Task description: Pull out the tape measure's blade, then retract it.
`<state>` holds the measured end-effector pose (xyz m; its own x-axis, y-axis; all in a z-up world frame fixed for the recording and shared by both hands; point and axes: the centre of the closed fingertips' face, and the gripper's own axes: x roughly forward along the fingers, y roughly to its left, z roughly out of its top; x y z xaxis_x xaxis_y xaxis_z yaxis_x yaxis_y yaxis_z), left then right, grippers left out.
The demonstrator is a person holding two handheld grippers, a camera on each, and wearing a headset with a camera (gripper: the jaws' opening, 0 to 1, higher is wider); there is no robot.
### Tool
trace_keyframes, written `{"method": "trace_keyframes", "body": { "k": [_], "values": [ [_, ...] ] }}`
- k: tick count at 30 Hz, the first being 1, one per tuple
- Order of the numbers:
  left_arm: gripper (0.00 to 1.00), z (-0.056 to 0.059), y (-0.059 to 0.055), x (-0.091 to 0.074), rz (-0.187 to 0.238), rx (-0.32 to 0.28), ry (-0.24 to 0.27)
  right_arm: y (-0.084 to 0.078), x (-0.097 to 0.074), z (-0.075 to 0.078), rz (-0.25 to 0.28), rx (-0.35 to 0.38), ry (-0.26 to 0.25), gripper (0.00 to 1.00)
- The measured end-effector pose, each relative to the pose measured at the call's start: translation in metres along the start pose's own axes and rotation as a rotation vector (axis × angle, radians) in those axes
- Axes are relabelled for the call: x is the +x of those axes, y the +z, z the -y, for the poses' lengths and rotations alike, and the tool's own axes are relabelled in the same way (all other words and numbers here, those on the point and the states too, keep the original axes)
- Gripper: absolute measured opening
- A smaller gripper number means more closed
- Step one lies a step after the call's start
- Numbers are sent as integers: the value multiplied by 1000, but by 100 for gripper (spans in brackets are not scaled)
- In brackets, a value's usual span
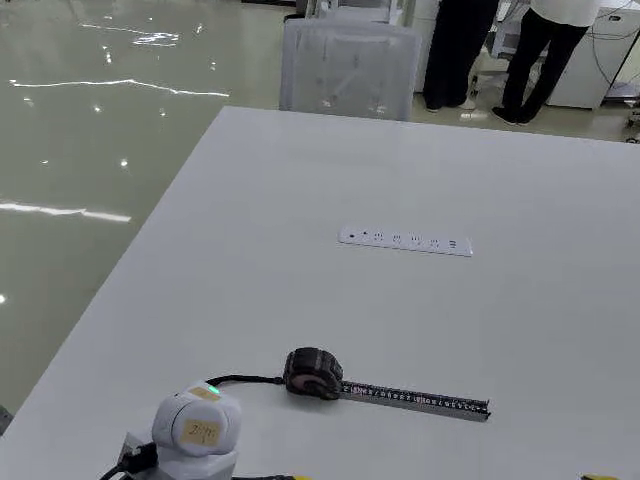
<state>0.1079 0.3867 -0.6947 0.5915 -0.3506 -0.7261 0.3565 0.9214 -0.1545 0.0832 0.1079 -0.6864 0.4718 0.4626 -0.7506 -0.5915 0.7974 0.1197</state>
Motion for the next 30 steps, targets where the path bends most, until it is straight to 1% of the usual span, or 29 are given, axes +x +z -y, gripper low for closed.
{"method": "trace_keyframes", "body": {
  "k": [4,8,10,11,13,15,16,17,21,26,28,30],
  "values": [
    [100,1,5,4,2,1,5,-2,5,8,-23,-12,-10,99],
    [100,1,9,9,9,-3,9,0,10,12,-31,-15,-2,98],
    [100,2,11,12,15,-12,6,2,12,13,-37,-26,5,97],
    [100,2,13,13,23,-15,12,2,13,15,-42,-34,7,96],
    [99,1,15,16,26,-15,16,4,16,17,-46,-46,11,96],
    [99,0,16,21,20,-2,30,5,19,19,-50,-54,20,94],
    [99,-1,17,23,16,24,45,5,21,20,-56,-63,25,94],
    [99,-1,18,24,17,37,51,5,22,21,-58,-68,27,93],
    [99,1,24,33,18,35,40,7,27,27,-63,-75,35,92],
    [98,-1,32,43,23,43,51,9,33,31,-72,-94,45,91],
    [97,-1,35,46,25,41,56,9,36,32,-77,-110,54,90],
    [96,-3,38,49,31,42,67,10,40,36,-85,-127,53,89]
  ]
}}
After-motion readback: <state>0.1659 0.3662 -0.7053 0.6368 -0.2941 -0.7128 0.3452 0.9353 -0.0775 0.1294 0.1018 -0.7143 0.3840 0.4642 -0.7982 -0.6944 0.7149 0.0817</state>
